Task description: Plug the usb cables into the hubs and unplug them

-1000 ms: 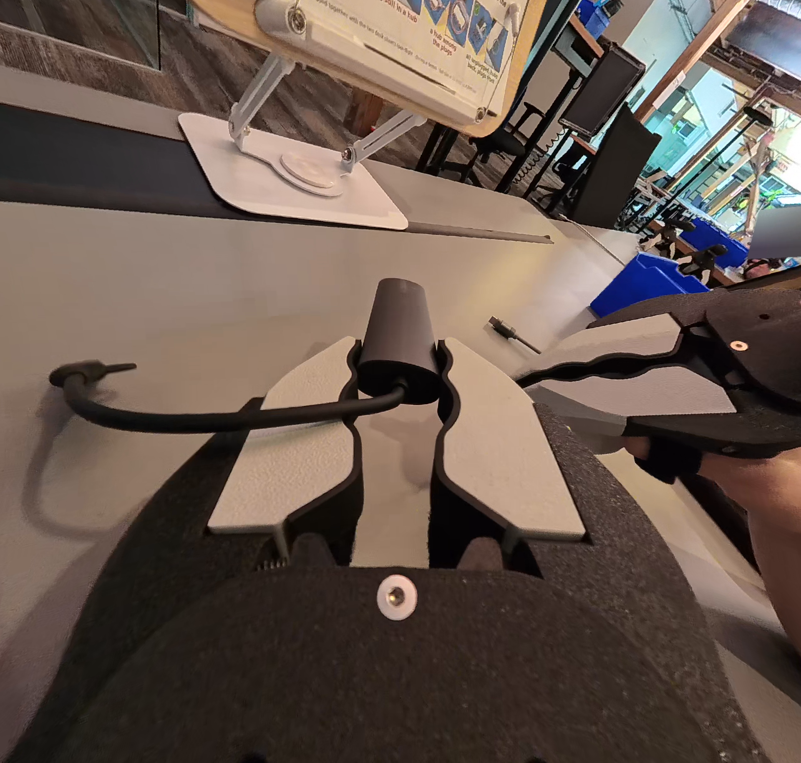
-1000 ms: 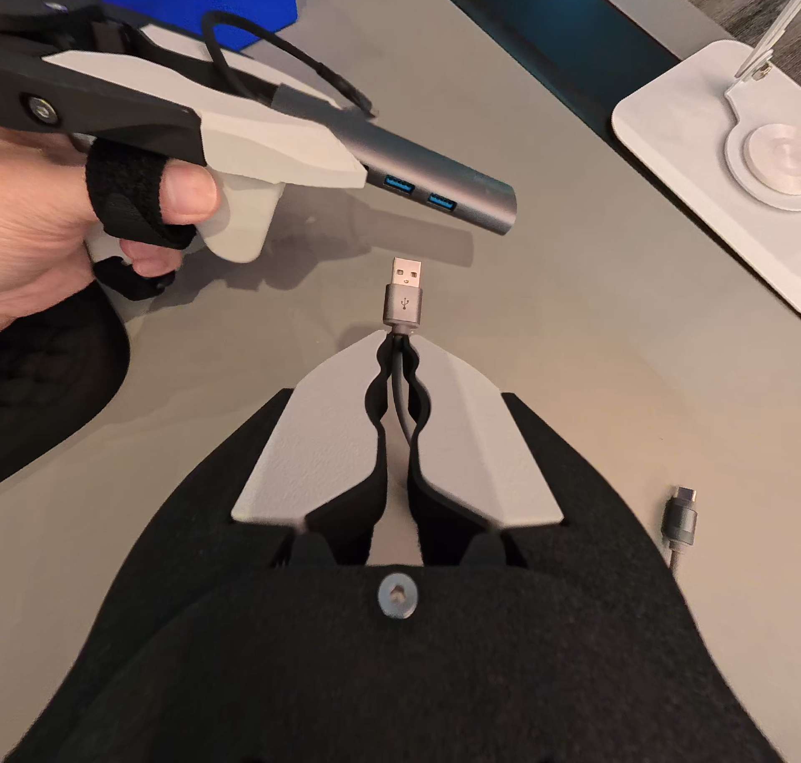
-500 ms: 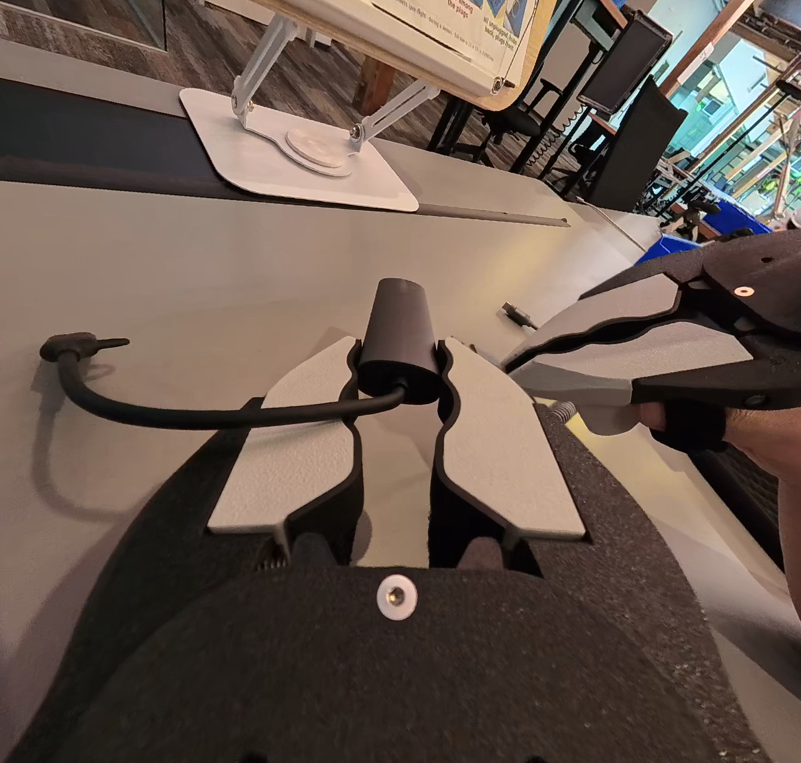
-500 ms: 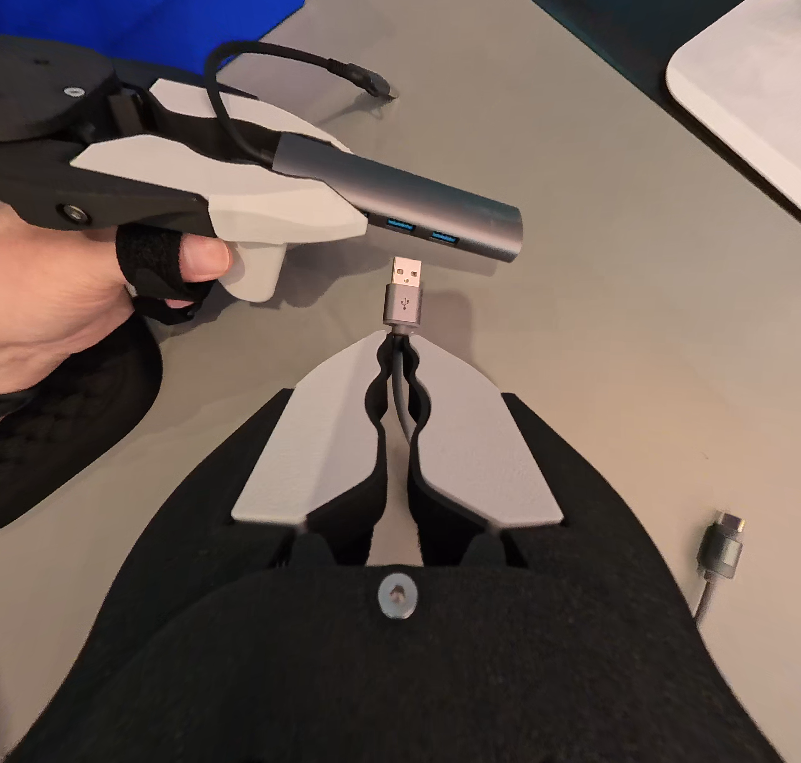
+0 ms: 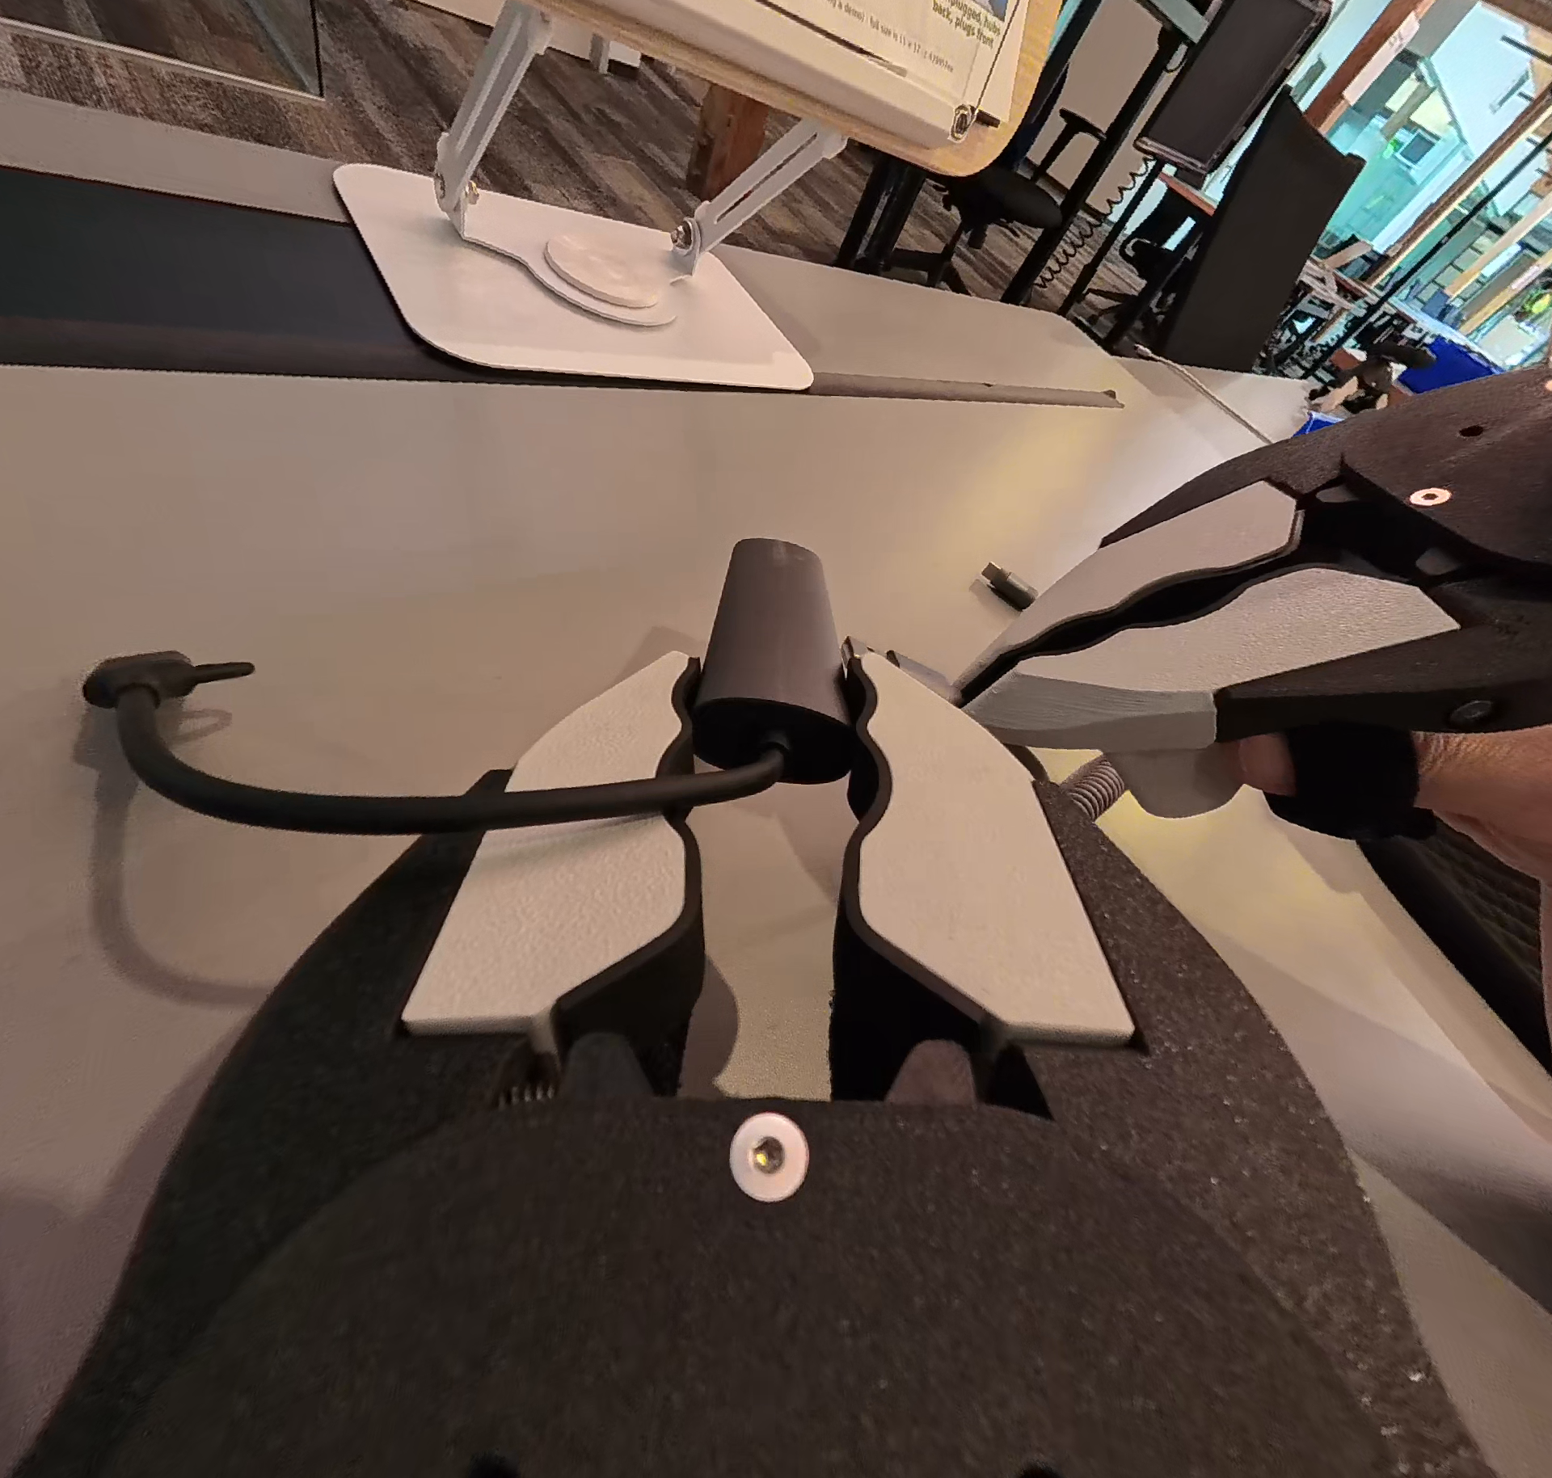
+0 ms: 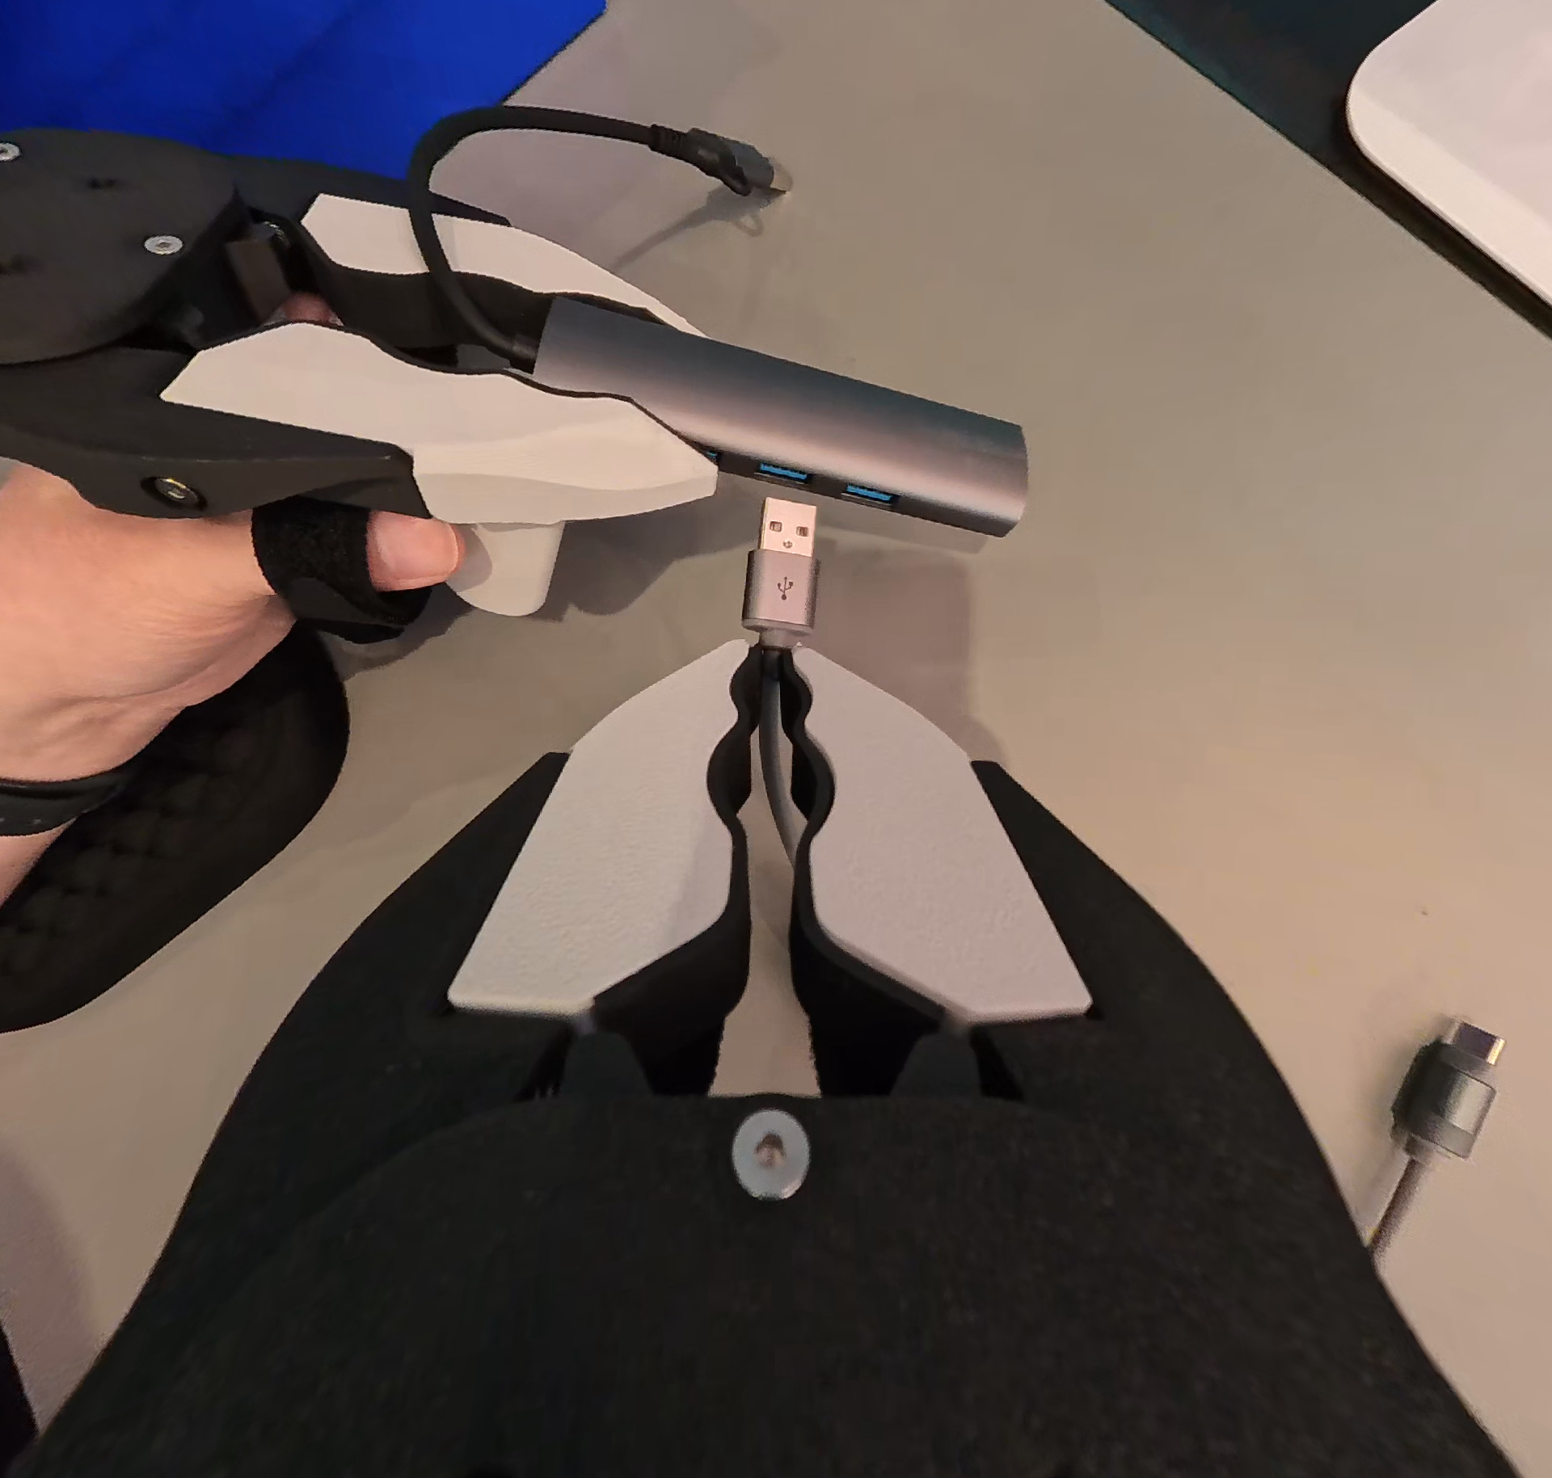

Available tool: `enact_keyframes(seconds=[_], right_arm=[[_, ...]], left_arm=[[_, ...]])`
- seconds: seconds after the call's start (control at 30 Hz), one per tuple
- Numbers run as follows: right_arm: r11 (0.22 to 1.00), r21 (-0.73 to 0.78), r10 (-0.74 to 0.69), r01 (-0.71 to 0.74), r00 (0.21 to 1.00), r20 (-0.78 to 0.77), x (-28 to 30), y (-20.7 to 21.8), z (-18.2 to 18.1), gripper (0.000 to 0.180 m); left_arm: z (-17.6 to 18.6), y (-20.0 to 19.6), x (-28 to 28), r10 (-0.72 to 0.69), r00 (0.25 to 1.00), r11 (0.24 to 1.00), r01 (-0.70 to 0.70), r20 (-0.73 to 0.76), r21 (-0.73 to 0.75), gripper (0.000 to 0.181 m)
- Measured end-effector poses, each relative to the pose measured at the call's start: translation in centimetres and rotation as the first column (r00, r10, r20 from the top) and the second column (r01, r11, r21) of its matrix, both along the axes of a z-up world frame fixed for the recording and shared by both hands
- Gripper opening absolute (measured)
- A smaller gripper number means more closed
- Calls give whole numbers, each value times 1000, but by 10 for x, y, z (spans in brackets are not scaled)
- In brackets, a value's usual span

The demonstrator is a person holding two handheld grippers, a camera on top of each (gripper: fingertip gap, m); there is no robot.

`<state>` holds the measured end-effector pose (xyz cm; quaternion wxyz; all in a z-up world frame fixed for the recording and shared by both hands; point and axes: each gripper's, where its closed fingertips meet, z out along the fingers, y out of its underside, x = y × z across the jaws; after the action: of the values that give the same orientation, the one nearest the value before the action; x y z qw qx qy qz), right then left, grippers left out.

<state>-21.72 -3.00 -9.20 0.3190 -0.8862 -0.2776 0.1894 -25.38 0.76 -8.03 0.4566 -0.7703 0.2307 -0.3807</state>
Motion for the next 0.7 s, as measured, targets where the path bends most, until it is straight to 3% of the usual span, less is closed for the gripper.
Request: enact_keyframes(seconds=[0.7], right_arm=[[1000,-31,2,-4,999,-51,1,-1,0,3]], left_arm=[[-1,-3,4,-21,998,999,23,-54,34,32]])
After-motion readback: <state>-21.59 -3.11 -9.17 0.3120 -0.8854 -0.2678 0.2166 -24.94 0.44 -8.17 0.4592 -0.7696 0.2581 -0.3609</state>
